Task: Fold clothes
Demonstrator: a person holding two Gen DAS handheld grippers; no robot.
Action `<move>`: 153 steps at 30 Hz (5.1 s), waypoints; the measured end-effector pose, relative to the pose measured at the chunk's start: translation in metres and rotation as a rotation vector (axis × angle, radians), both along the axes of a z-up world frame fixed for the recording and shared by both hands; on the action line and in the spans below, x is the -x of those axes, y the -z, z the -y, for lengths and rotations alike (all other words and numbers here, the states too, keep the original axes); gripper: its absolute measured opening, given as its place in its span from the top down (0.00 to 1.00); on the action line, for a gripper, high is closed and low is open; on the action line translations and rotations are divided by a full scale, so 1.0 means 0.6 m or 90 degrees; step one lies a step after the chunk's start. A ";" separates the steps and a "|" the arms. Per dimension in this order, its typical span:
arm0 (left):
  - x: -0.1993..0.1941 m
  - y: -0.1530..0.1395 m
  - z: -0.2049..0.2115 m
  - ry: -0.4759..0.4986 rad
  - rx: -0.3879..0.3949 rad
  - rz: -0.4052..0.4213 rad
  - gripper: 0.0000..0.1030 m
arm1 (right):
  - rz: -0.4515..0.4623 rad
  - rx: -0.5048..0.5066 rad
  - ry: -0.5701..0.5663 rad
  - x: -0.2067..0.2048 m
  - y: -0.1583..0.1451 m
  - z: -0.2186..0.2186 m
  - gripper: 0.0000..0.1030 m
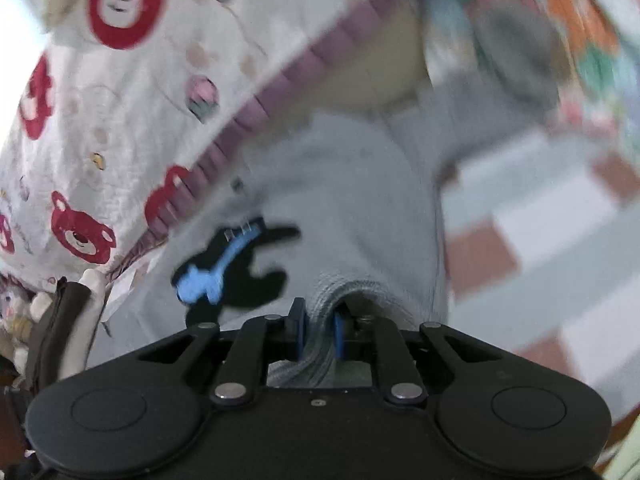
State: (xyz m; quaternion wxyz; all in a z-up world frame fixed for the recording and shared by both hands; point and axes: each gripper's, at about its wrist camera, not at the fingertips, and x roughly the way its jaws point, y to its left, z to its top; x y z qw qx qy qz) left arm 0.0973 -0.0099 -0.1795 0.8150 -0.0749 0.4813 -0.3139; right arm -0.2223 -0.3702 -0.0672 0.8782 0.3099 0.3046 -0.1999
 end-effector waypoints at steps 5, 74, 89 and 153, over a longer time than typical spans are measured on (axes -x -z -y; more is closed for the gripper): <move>-0.005 0.020 -0.003 -0.001 0.030 -0.105 0.65 | -0.078 -0.025 -0.001 -0.013 0.041 0.000 0.84; 0.122 -0.302 -0.118 -0.170 -0.103 0.104 0.59 | -0.010 0.179 -0.368 -0.130 -0.180 -0.163 0.63; -0.127 -0.123 -0.107 -0.333 -0.175 0.143 0.56 | -0.070 0.206 -0.506 -0.467 -0.043 -0.247 0.58; -0.177 -0.232 -0.125 -0.335 -0.293 0.453 0.85 | -0.076 0.201 -0.459 -0.481 0.134 -0.155 0.44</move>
